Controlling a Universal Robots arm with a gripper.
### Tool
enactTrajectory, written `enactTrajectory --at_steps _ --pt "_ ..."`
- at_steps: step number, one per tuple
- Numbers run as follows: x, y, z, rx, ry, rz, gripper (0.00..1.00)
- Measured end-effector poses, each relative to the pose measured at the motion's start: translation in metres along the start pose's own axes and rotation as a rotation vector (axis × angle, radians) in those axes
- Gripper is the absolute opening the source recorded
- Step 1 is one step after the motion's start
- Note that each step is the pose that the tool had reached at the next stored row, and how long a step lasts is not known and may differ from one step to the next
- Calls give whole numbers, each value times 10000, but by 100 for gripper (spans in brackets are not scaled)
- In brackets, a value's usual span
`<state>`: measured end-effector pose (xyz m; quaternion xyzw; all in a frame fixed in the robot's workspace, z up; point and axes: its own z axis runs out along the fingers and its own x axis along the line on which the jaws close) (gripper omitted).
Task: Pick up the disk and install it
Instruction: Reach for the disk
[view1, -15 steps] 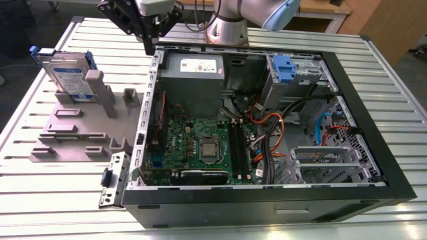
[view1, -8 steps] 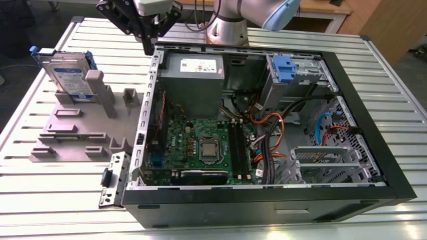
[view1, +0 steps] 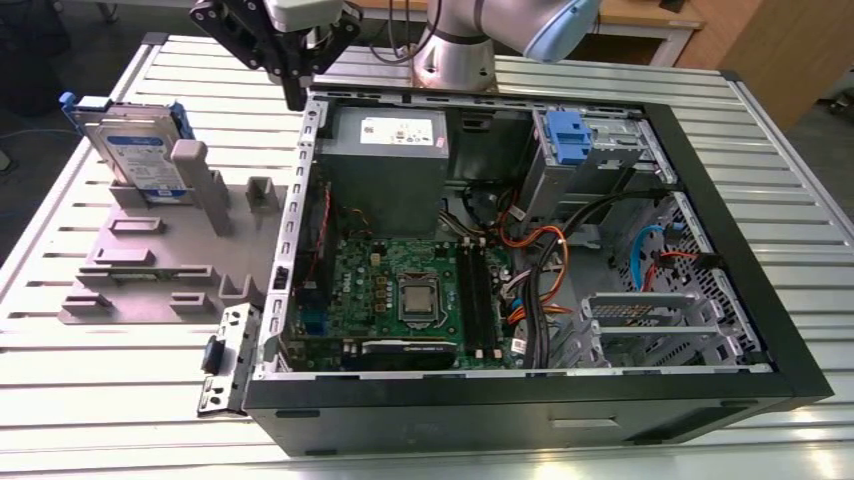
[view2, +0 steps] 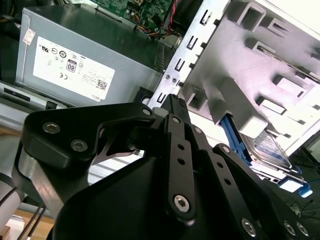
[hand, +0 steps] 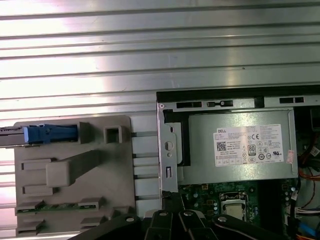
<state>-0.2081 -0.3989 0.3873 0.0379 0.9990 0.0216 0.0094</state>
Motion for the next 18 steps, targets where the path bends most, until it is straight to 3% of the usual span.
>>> enactTrajectory --at_steps 18 --pt "40 -3 2 1 4 0 11"
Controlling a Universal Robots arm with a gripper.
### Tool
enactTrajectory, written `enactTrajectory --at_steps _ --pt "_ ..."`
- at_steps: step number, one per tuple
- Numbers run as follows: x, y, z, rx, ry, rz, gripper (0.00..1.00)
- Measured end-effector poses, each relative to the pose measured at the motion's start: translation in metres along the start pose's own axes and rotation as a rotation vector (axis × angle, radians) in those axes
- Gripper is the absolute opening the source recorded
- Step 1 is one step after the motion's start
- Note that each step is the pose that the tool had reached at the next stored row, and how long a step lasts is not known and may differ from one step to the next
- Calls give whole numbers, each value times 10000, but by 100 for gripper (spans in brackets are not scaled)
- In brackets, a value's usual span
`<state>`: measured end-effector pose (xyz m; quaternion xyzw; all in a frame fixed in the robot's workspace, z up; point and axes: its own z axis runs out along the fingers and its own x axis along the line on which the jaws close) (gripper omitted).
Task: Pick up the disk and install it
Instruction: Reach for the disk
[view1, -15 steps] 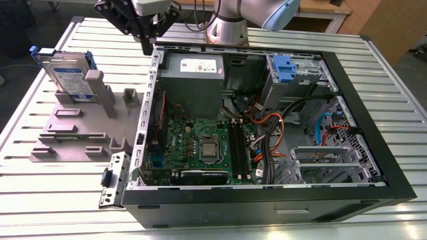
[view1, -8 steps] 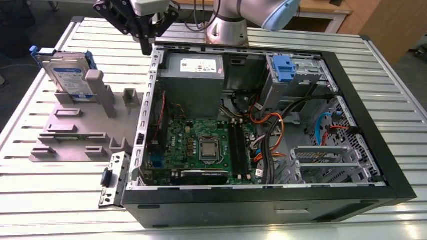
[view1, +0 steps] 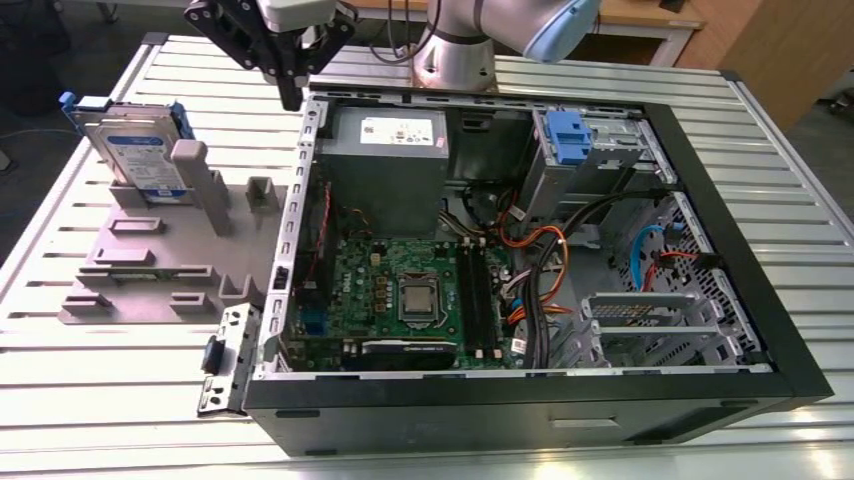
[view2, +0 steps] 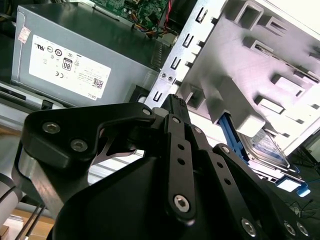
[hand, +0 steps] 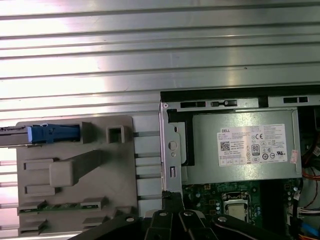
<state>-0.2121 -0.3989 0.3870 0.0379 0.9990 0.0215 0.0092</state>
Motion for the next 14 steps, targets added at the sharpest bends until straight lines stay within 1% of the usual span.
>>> enactTrajectory --at_steps 14 --pt "30 -2 2 0 3 1 11"
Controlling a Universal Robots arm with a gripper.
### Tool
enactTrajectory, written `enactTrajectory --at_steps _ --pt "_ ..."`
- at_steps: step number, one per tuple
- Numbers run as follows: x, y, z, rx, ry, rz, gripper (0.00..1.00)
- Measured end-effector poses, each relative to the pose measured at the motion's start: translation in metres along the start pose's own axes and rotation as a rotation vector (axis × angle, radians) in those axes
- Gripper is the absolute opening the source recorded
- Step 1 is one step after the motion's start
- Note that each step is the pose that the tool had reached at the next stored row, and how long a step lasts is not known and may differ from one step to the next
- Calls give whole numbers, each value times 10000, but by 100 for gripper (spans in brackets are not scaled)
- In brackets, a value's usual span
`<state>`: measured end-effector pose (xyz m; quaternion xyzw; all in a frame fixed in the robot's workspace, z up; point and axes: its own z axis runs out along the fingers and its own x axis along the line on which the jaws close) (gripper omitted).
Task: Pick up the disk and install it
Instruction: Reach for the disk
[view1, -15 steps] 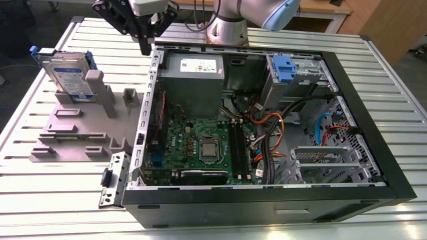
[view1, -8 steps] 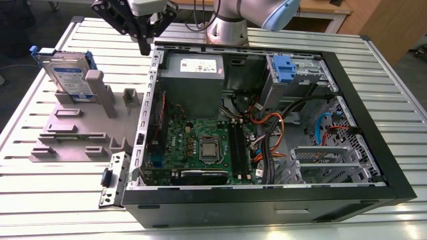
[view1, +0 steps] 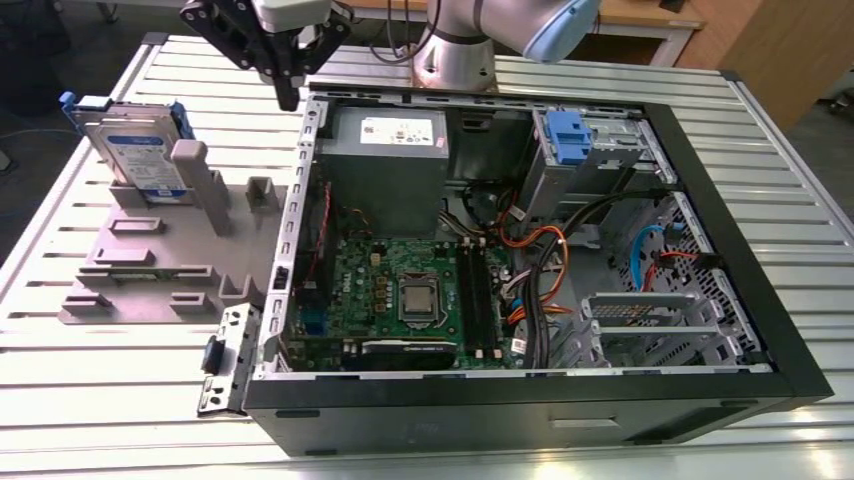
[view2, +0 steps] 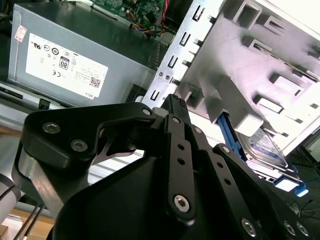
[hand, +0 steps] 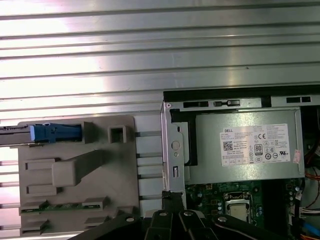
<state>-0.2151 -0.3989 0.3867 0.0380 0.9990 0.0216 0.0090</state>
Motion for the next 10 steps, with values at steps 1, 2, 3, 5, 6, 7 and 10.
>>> enactTrajectory --at_steps 1,2,3,5,6,7,10 --pt "2 0 0 0 0 0 11" --pt "4 0 1 0 0 0 11" --pt "6 -1 1 0 1 0 11" --pt "10 -1 1 1 2 0 11" --pt "13 -1 1 0 2 0 11" --pt "15 -1 1 0 2 0 11" --pt "21 -2 2 0 3 0 11"
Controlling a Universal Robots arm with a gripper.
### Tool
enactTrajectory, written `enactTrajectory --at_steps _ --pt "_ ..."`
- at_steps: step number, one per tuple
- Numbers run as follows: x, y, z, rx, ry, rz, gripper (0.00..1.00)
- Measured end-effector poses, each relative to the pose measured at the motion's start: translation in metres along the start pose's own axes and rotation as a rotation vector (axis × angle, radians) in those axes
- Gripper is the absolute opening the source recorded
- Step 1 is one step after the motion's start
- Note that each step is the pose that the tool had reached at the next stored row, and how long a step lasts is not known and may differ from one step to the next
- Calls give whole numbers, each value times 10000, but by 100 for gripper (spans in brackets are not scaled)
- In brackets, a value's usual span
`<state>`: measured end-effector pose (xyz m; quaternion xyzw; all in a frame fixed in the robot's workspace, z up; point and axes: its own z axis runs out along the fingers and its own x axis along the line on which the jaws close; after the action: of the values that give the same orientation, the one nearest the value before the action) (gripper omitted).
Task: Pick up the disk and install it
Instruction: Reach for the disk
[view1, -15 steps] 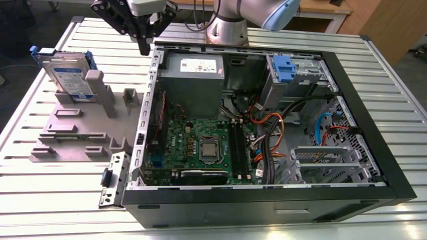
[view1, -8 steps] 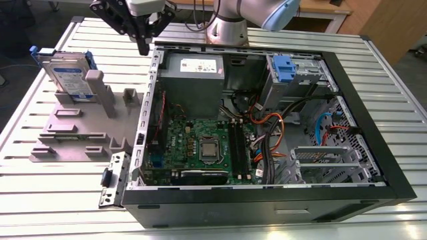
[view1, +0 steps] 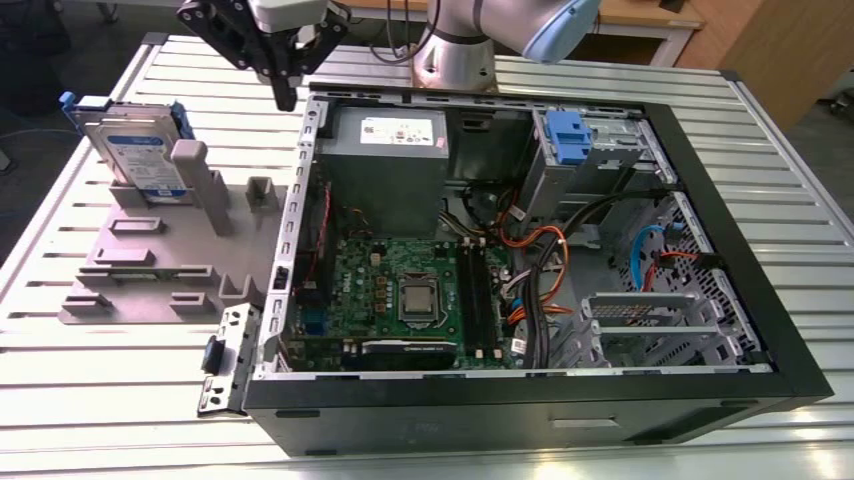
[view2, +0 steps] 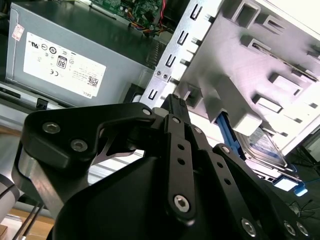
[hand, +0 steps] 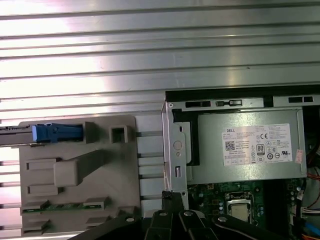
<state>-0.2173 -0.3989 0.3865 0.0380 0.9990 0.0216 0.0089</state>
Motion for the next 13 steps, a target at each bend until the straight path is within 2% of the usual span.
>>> enactTrajectory --at_steps 13 --pt "30 -2 2 0 3 0 11"
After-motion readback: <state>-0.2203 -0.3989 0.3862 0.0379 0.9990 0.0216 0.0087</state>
